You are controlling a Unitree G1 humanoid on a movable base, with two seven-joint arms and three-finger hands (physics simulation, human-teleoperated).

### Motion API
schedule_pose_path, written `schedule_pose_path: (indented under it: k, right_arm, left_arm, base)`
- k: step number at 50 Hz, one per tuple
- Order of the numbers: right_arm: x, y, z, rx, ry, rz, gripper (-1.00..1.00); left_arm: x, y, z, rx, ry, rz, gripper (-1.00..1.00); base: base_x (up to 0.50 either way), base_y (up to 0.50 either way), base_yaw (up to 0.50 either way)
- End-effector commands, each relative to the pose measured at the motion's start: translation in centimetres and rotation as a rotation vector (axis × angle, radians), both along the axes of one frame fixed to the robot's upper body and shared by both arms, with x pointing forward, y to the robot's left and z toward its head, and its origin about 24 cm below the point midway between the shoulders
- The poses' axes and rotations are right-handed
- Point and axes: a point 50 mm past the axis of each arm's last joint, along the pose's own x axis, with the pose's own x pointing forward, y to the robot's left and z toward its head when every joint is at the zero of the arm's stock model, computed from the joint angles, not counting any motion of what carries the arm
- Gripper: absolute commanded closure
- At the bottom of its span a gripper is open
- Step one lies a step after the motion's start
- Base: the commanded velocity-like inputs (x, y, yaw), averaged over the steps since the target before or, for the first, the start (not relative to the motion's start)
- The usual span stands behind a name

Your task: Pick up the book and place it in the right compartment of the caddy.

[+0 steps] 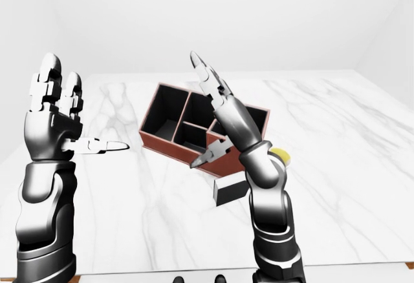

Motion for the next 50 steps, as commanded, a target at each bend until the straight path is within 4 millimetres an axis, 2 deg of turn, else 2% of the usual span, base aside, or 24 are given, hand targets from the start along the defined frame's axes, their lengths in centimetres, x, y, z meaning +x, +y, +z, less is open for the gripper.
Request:
schedule_pose_path:
  k: [1, 10, 15, 22, 30, 31, 35, 36, 43, 50]
  right_arm:
    - [-0.9, 0.1, 0.1, -0.028, -0.008, 0.033, -1.00]
    - [-1.3, -0.3, -0.9, -0.117, 0.006, -0.051, -1.00]
    - [-2.6, 0.2, -1.0, -0.158, 0.002, -0.047, -1.00]
    - [-4.2, 1.0, -1.8, -0.316, -0.086, -0.024, -1.00]
    - [-4.4, 0.8, -3.3, -0.377, -0.029, -0.087, -1.00]
    - [-4.4, 0.7, -3.7, -0.395, -0.018, -0.108, -0.90]
    - [-4.4, 0.3, -3.9, -0.423, -0.013, -0.151, -0.83]
    - [-4.7, 0.3, -4.4, -0.442, 0.003, -0.162, -0.71]
    - [-5.1, -0.3, -5.5, -0.464, 0.061, -0.188, -0.47]
    - [-5.1, -0.5, -6.4, -0.493, 0.106, -0.201, -0.42]
  left_arm:
    - [-0.1, 0.0, 0.0, 0.000, -0.001, 0.002, -1.00]
    - [-0.2, 0.1, -0.1, -0.002, 0.001, 0.006, -1.00]
    - [-0.1, 0.1, -0.2, -0.003, 0.008, 0.006, -1.00]
    - [0.0, 0.0, -0.5, -0.006, 0.019, 0.002, -1.00]
    - [0.2, 0.0, -0.8, -0.012, 0.034, -0.001, -1.00]
    - [0.1, 0.0, -0.9, -0.013, 0.037, 0.000, -1.00]
    - [0.3, 0.1, -1.5, -0.022, 0.062, 0.004, -1.00]
    - [0.4, 0.1, -1.9, -0.024, 0.079, 0.005, -1.00]
    - [0.1, -0.1, -1.3, -0.016, 0.051, 0.001, -1.00]
    - [0.1, -0.2, -1.3, -0.016, 0.052, -0.001, -1.00]
  base:
    - [0.00, 0.00, 0.00]
    - [0.00, 0.00, 0.00]
    - [0.00, 0.00, 0.00]
    - [0.00, 0.00, 0.00]
    - [0.00, 0.00, 0.00]
    - [0.00, 0.00, 0.00]
    - [0.00, 0.00, 0.00]
    - [0.00, 0.00, 0.00]
    - [0.00, 0.00, 0.00]
    - [0.00, 0.00, 0.00]
